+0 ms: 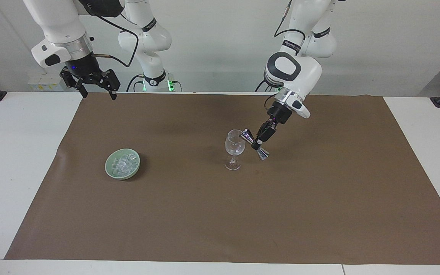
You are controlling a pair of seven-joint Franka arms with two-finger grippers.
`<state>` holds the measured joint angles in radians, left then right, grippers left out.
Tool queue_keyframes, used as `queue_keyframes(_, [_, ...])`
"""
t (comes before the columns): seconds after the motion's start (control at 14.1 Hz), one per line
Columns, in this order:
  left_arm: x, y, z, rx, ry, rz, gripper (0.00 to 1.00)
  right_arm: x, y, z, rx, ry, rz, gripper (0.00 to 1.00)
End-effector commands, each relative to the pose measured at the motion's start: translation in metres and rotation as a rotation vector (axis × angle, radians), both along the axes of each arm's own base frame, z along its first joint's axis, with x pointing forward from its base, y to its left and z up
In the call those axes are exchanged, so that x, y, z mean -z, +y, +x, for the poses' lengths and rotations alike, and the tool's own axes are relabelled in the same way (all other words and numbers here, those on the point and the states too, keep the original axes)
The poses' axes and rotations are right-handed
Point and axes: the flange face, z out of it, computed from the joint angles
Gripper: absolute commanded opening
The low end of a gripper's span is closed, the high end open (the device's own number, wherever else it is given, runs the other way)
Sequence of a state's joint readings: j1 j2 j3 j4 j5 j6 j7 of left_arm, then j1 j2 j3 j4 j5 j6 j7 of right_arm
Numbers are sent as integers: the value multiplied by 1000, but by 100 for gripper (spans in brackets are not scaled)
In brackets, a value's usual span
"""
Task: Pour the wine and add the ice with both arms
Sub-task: 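Tilt the jigger over the glass with the left gripper to pour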
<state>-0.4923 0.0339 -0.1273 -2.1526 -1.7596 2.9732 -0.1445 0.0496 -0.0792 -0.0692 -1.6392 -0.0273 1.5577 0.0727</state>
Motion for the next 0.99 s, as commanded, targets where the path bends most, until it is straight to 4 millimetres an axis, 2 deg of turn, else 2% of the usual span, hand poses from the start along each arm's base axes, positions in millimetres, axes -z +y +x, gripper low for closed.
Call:
queue_keyframes(0.0, [-12, 0, -5, -4, -32, 8, 0, 0, 1, -6, 4, -7, 13, 100])
queue_keyframes(0.92, [-18, -8, -5, 39, -109, 85, 0, 0, 1, -6, 4, -7, 13, 100])
